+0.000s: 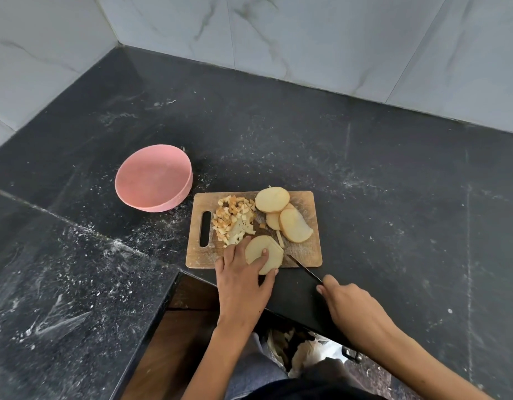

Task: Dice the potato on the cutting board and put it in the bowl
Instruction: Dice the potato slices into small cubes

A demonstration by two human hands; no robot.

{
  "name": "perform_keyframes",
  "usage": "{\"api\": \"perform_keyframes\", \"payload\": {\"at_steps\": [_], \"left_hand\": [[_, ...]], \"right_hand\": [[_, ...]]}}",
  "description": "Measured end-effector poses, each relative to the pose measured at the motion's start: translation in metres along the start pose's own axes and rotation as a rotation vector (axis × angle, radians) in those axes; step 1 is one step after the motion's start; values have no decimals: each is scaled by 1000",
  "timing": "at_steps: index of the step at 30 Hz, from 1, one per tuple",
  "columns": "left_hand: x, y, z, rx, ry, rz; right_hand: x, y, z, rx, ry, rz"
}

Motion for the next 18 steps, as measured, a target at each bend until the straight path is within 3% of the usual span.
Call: {"api": "perform_keyframes", "payload": {"at_steps": [8, 18], "left_hand": [[-1, -3, 1, 14, -39, -58], [-2, 0, -1, 18, -51, -46]], "right_hand": [[-29, -14, 29, 128, -81, 144], [-52, -11, 52, 66, -72, 12]]}}
Point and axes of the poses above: each hand's wrist, its own z-axis towards the middle knuckle, its own y-axis out of the palm, x = y × z, the point moved 7 cm from there along z, towards the middle knuckle, and after that the axes turned 4 degrees about -y, right-handed, at the moved point
